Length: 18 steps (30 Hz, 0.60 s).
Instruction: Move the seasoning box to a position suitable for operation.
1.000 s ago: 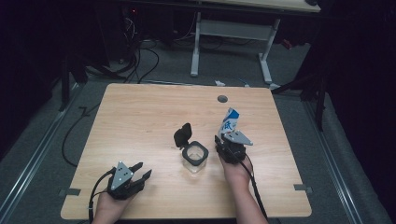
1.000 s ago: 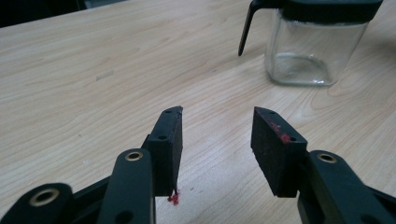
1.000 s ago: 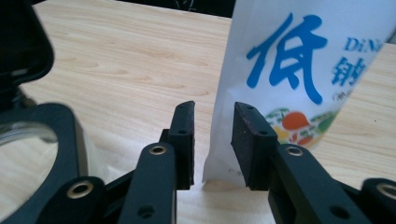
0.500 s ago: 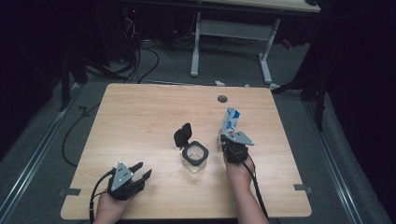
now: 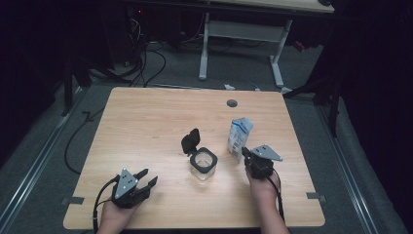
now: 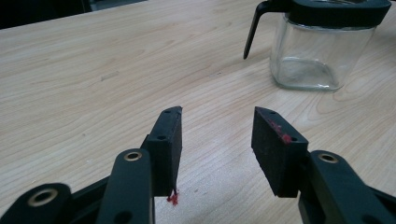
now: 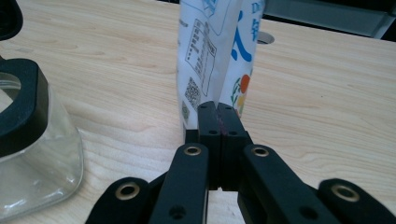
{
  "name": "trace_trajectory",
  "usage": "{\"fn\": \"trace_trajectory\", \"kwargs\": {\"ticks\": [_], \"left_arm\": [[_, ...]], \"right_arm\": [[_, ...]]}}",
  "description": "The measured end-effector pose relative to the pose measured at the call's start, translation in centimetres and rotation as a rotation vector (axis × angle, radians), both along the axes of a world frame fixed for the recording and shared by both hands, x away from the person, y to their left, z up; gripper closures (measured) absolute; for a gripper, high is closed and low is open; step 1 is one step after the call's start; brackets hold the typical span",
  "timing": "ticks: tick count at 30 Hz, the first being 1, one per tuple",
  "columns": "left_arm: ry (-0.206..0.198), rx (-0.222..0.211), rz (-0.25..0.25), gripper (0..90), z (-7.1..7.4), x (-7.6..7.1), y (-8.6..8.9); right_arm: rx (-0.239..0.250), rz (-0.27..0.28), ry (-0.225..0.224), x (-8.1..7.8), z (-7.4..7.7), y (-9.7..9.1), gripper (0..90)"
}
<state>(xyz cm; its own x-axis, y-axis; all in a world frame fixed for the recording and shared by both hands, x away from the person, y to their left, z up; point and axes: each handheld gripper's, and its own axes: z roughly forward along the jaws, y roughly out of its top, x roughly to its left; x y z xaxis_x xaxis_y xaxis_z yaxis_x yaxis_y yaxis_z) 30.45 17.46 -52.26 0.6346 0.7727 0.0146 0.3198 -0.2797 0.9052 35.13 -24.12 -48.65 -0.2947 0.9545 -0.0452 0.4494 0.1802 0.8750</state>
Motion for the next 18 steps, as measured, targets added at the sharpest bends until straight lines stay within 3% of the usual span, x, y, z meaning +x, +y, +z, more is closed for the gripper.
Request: {"fn": "trace_trajectory", "kwargs": {"ticks": [11, 14, 15, 18], "left_arm": [[0.011, -0.009, -0.014, 51.2, 0.0, 0.1, 0.0], [0.019, -0.016, -0.016, 49.6, 0.1, 0.1, 0.0], [0.019, -0.016, -0.016, 49.4, 0.1, 0.1, 0.0], [0.030, -0.029, -0.006, 48.2, 0.1, 0.3, 0.2]], "right_arm": [[0.026, 0.013, 0.007, -1.3, 0.0, -1.2, 90.0], [0.052, 0.029, 0.017, -1.6, 0.1, -1.4, 79.6], [0.052, 0.029, 0.017, -1.6, 0.1, -1.4, 79.6], [0.043, 0.040, 0.021, -2.0, -0.1, -1.8, 66.9]]}}
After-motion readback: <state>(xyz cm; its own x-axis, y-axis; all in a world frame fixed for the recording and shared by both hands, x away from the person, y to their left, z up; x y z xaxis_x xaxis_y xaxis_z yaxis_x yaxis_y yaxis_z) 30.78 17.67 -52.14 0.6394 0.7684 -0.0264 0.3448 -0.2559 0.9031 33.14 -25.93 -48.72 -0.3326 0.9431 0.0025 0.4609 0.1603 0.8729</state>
